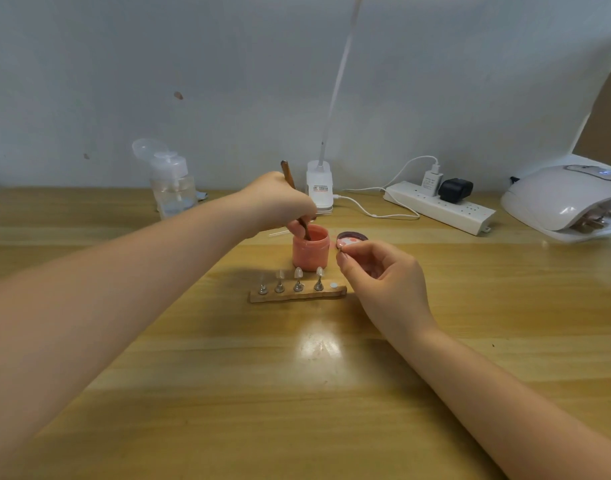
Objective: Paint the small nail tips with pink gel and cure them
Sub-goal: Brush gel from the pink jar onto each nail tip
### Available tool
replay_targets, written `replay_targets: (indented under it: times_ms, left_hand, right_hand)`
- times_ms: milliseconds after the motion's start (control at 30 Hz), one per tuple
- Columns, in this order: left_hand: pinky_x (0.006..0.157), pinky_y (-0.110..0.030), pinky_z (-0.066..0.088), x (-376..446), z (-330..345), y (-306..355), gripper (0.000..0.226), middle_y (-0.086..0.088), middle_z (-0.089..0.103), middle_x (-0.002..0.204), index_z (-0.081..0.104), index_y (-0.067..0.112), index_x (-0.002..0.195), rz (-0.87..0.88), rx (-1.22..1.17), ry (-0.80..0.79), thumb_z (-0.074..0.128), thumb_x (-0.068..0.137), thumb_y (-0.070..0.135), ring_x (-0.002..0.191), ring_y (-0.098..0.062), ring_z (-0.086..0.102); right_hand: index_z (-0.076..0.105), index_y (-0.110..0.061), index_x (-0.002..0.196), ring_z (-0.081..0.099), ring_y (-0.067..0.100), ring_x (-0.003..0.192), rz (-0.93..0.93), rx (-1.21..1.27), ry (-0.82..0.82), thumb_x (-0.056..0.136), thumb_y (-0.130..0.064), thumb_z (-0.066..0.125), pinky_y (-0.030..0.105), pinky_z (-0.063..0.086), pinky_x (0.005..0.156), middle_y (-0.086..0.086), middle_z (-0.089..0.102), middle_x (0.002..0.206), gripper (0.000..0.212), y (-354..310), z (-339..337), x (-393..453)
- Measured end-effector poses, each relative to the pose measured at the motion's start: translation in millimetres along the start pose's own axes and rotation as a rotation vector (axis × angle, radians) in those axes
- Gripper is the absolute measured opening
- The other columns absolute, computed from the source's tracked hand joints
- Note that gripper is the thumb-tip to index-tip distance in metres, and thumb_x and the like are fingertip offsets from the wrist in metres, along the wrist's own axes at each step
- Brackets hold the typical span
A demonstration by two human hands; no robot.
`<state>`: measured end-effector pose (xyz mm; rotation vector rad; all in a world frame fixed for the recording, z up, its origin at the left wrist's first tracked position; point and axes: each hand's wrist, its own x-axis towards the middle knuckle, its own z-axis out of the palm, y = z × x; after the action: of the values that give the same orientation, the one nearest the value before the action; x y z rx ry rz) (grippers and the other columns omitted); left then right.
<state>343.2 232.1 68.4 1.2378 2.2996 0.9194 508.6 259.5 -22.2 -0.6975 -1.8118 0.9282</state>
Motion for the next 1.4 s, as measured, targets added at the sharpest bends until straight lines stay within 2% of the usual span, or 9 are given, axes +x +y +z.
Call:
replay_targets:
  times_ms: [133,433,567,667,733,800,933,1233,1400]
  left_hand:
    - [0.034,-0.011,0.029,-2,-14,-11,0.015,0.003,0.063,0.049,0.065,0.003,0.095,-0.098,-0.281,0.058,0.057,0.085,0.012,0.033,-0.002,0.047]
    - [0.046,-0.022,0.028,-16,-31,-54,0.014,0.009,0.065,0.058,0.066,0.016,0.077,-0.243,-0.534,0.053,0.056,0.083,0.022,0.055,-0.008,0.041]
    - [0.058,-0.021,0.04,-35,-24,-59,0.015,0.01,0.069,0.063,0.069,0.019,0.083,0.112,-0.607,0.287,0.056,0.091,0.018,0.066,-0.005,0.054]
    - [0.061,-0.015,0.048,-71,-3,-62,0.009,0.004,0.072,0.078,0.068,0.026,0.088,0.461,-0.518,0.313,0.06,0.088,0.022,0.073,-0.004,0.065]
    - [0.062,-0.027,0.051,-90,12,-66,0.01,0.001,0.069,0.083,0.067,0.032,0.091,0.568,-0.411,0.308,0.06,0.087,0.027,0.076,-0.014,0.064]
    - [0.065,-0.021,0.046,-99,21,-68,0.012,0.013,0.066,0.084,0.066,0.032,0.096,0.643,-0.262,0.339,0.061,0.087,0.027,0.078,-0.009,0.06]
    - [0.075,-0.008,0.037,-106,30,-65,0.017,0.027,0.06,0.092,0.067,0.021,0.102,0.758,-0.119,0.378,0.063,0.086,0.02,0.087,0.004,0.056]
    - [0.073,-0.016,0.039,-107,32,-72,0.02,0.001,0.066,0.081,0.068,0.012,0.09,0.8,-0.141,0.378,0.055,0.086,0.027,0.082,-0.014,0.06]
    - [0.076,-0.01,0.036,-108,34,-69,0.012,0.018,0.062,0.088,0.065,0.022,0.099,0.791,-0.145,0.414,0.06,0.088,0.024,0.085,-0.001,0.057]
  right_hand:
    - [0.072,-0.019,0.089,0.066,0.01,0.077,-0.004,-0.017,-0.003,0.084,-0.013,0.071,0.033,0.056,0.075,-0.007,0.072,0.083,0.008,1,0,1]
    - [0.072,-0.02,0.093,0.065,0.006,0.08,-0.023,-0.072,-0.031,0.085,-0.014,0.07,0.029,0.056,0.076,-0.007,0.071,0.085,0.01,0,-1,0]
    - [0.071,-0.02,0.094,0.064,0.005,0.079,-0.021,-0.081,-0.035,0.086,-0.014,0.07,0.029,0.056,0.076,-0.007,0.07,0.084,0.01,-1,-1,0]
    - [0.071,-0.02,0.093,0.064,0.006,0.077,-0.024,-0.079,-0.014,0.085,-0.014,0.071,0.031,0.055,0.075,-0.007,0.07,0.083,0.009,-1,-1,0]
    - [0.072,-0.018,0.093,0.064,0.006,0.077,-0.029,-0.073,-0.001,0.085,-0.014,0.071,0.03,0.055,0.075,-0.006,0.07,0.083,0.009,-1,-1,0]
    - [0.072,-0.016,0.093,0.065,0.006,0.077,-0.044,-0.078,0.0,0.084,-0.012,0.072,0.028,0.055,0.075,-0.004,0.07,0.083,0.009,-2,-1,0]
    - [0.073,-0.011,0.094,0.065,0.006,0.077,-0.076,-0.087,-0.009,0.083,-0.011,0.073,0.026,0.055,0.074,-0.002,0.071,0.083,0.01,-2,-2,-1]
    - [0.072,-0.016,0.09,0.065,0.005,0.075,-0.087,-0.098,-0.009,0.084,-0.011,0.072,0.027,0.055,0.073,-0.006,0.07,0.08,0.009,-1,-2,-2]
    - [0.072,-0.016,0.091,0.066,0.006,0.076,-0.086,-0.097,0.002,0.083,-0.012,0.073,0.027,0.055,0.074,-0.006,0.07,0.082,0.009,-1,-1,-1]
